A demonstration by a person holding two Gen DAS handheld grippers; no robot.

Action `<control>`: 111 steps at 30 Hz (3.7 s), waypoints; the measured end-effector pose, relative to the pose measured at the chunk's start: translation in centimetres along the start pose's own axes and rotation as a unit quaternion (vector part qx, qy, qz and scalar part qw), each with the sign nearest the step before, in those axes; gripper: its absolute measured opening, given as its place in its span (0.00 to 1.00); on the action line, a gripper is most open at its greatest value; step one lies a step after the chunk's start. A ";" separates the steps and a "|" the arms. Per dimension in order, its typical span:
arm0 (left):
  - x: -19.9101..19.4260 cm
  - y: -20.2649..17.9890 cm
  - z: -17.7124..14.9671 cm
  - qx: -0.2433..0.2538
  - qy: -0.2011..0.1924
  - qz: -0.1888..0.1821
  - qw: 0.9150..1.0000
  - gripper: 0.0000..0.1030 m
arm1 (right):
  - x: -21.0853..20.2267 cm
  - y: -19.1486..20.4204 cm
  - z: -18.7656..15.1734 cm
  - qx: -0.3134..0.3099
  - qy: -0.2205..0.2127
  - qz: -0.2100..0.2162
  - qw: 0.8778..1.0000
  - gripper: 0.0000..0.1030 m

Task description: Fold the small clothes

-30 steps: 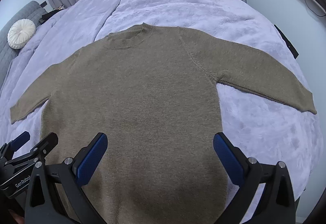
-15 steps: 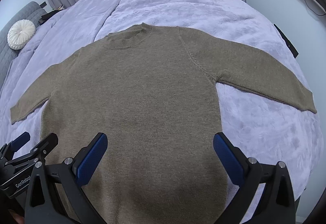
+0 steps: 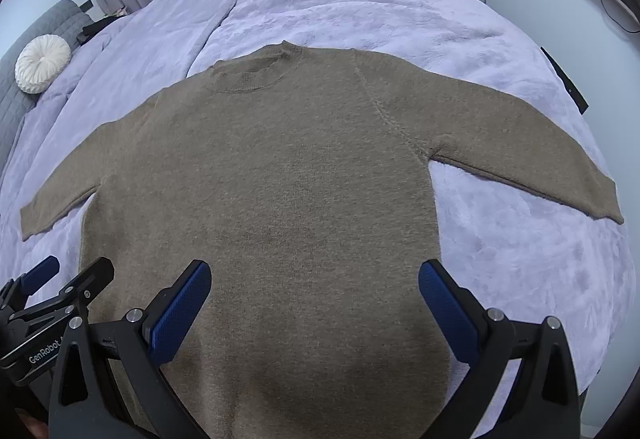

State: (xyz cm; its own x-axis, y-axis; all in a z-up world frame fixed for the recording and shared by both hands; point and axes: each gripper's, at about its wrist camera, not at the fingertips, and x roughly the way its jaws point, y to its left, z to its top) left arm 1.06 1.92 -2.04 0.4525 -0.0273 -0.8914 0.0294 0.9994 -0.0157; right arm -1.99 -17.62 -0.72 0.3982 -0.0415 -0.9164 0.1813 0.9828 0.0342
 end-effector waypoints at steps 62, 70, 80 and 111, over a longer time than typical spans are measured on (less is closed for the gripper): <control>4.9 6.8 3.4 -0.040 0.034 -0.010 0.999 1.00 | 3.9 5.4 2.8 -0.019 0.035 0.009 0.999 1.00; 6.5 13.9 4.3 -0.086 0.023 0.003 0.996 1.00 | 5.0 9.9 2.8 -0.049 0.031 0.047 0.997 1.00; 10.2 30.4 2.6 -0.286 -0.030 -0.041 0.957 1.00 | 7.1 16.2 2.4 -0.117 0.054 0.062 0.990 1.00; 1.9 10.5 14.9 0.000 -0.230 -0.147 0.962 0.07 | 4.4 8.8 3.5 -0.030 -0.005 0.120 0.992 1.00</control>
State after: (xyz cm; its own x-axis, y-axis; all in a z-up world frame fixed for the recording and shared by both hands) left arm 15.49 12.04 2.83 0.7715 -0.3146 -0.5530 0.2165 0.9471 -0.2368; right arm 4.46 -9.80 -3.06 0.4326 0.1929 -0.8807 0.0264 0.9737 0.2262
